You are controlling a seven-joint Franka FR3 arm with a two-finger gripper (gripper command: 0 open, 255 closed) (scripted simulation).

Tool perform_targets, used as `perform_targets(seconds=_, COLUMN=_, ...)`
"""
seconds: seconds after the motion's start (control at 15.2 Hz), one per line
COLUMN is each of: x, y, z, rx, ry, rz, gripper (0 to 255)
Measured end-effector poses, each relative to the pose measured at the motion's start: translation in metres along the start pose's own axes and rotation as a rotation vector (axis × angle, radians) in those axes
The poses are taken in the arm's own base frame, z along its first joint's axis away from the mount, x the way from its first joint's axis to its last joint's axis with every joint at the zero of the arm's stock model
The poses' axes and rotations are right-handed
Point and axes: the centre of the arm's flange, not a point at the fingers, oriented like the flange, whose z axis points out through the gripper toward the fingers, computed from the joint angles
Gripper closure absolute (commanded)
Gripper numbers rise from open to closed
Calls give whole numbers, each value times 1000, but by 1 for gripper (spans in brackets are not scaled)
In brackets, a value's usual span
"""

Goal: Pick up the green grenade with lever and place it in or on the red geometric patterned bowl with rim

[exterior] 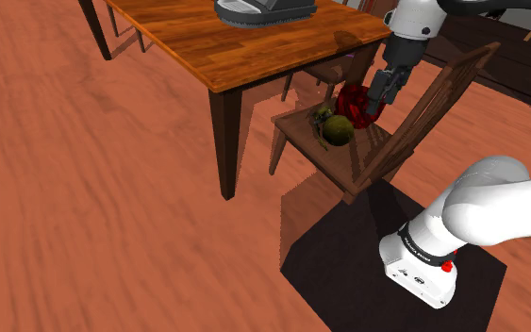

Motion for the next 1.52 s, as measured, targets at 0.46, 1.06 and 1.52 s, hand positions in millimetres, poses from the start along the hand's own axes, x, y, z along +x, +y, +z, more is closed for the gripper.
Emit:
perform_targets(seconds=0.46, x=45, y=43, z=32, rx=85, ry=15, rz=89, gripper=0)
perform_targets(seconds=1.06, x=116, y=131, z=90, rx=238, ry=48, rz=252, gripper=0)
perform_targets(seconds=1.52, x=164, y=196, z=152, rx=356, ry=72, rz=380, gripper=0)
